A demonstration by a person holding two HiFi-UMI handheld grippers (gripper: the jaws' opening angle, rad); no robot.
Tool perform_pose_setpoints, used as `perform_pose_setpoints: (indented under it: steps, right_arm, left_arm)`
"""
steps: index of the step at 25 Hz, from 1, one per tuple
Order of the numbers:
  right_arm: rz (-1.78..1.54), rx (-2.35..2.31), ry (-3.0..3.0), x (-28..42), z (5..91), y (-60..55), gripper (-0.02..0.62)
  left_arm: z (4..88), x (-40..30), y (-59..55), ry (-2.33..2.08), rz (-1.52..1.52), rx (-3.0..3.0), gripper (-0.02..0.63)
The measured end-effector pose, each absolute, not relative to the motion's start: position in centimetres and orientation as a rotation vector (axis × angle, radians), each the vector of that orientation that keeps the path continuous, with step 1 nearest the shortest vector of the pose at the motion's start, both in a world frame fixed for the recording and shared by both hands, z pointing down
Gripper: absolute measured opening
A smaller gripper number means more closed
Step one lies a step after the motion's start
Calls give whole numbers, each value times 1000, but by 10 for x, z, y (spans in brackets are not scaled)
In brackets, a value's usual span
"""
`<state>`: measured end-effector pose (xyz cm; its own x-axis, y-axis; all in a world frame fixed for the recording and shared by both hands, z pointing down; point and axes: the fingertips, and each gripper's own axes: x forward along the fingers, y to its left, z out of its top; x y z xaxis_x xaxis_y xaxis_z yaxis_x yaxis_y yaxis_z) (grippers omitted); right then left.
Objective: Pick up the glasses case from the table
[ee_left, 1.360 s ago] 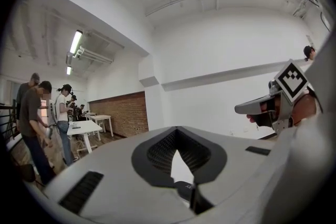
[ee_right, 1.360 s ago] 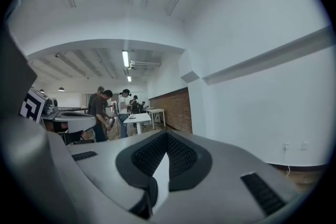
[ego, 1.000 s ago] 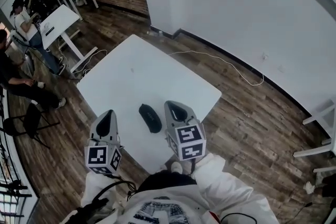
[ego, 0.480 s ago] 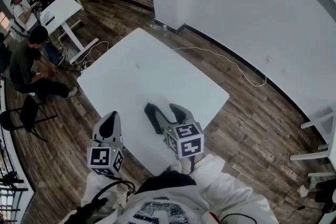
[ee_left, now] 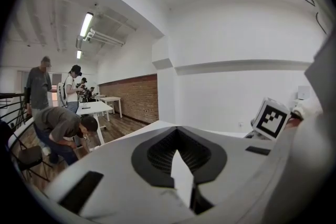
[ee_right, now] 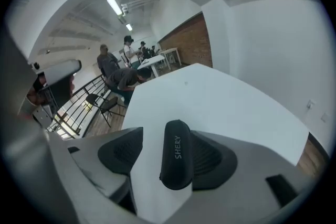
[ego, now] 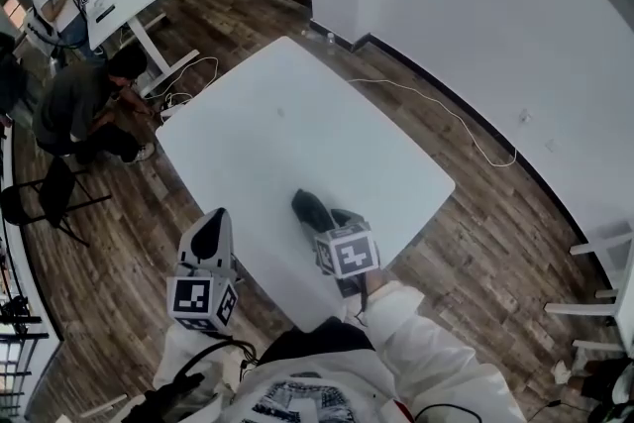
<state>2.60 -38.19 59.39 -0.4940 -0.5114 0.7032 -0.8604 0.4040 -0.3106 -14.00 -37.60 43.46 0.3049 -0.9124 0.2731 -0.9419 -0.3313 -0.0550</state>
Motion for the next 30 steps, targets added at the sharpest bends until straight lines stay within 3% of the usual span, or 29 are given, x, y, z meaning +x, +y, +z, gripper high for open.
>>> perform_pose_setpoints:
  steps: [2, 6, 30]
  right_arm:
    - [899, 1109, -2102, 20, 617, -383, 287]
    - [842, 1021, -2014, 12, 650, -390, 360]
    - [786, 879, -1885, -1, 710, -394, 394]
  left_arm:
    - [440, -148, -376, -1752, 401, 2421, 21]
    - [449, -157, -374, -1761, 424, 2391, 21]
    - [470, -170, -371, -1766, 424, 2326, 21]
